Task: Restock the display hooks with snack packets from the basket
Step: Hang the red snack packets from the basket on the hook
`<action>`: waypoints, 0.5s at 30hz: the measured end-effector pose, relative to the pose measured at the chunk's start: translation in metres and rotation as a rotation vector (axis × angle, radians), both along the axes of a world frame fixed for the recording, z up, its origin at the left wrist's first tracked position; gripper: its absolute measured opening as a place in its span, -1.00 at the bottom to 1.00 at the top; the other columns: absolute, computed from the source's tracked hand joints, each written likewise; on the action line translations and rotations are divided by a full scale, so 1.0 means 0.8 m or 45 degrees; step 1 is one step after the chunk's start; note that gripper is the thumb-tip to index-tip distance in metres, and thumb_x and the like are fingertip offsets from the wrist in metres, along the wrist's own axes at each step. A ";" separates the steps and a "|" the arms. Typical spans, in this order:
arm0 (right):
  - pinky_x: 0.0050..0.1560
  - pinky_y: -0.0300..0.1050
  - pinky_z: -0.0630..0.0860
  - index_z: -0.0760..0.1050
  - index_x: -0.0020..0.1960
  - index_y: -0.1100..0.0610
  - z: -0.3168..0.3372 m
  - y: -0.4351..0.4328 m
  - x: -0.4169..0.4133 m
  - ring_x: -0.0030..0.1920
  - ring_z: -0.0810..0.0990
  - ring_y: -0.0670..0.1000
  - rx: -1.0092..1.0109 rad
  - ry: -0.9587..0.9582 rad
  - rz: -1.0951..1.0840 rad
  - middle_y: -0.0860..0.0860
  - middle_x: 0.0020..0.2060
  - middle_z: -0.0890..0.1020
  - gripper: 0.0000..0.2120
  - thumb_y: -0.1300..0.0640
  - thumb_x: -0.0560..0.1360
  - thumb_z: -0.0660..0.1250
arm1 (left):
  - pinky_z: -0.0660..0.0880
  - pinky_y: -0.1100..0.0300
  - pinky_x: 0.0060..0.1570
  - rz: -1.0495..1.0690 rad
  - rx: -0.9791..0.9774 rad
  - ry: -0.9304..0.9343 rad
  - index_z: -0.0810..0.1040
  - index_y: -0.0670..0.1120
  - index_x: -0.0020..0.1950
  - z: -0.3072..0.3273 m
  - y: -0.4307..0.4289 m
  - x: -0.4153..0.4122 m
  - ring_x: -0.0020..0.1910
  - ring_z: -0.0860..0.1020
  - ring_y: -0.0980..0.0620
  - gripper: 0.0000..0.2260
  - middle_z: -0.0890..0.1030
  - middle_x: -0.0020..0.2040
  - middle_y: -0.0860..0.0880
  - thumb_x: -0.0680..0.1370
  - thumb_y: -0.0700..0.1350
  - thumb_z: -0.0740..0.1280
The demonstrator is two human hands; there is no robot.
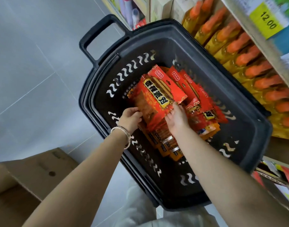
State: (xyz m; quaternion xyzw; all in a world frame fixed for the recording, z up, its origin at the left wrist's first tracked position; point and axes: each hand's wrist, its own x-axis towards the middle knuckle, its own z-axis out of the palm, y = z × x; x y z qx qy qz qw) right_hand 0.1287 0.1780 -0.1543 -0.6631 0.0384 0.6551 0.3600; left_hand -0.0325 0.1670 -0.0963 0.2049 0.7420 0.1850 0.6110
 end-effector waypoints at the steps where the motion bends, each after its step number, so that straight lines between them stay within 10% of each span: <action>1: 0.35 -0.04 0.28 0.20 0.48 0.04 0.008 -0.010 0.003 0.41 0.31 0.10 0.015 0.029 -0.014 0.07 0.43 0.29 -0.53 0.01 0.60 0.20 | 0.48 0.21 -0.02 0.004 0.024 0.019 0.37 -0.04 0.35 0.000 0.000 -0.002 -0.06 0.52 0.18 -0.64 0.52 0.17 0.01 0.56 -0.08 0.28; 6: 0.26 -0.06 0.29 0.17 0.49 -0.04 0.048 -0.064 0.024 0.29 0.37 0.00 0.055 -0.108 0.296 0.01 0.46 0.27 -0.48 -0.11 0.58 0.19 | 0.40 0.25 0.05 0.014 0.188 -0.027 0.27 0.09 0.40 0.009 -0.006 -0.006 0.11 0.47 0.21 -0.41 0.45 0.22 0.18 0.44 0.24 0.33; 15: 0.01 -0.15 0.49 0.46 0.12 0.00 0.053 -0.062 0.052 0.07 0.60 -0.03 0.078 -0.081 0.284 0.03 0.14 0.60 -0.72 -0.14 0.60 0.11 | 0.42 0.29 -0.23 0.106 0.371 0.309 0.46 0.08 -0.20 0.007 -0.014 -0.001 -0.21 0.53 0.12 -0.85 0.56 -0.20 0.08 0.48 0.08 0.38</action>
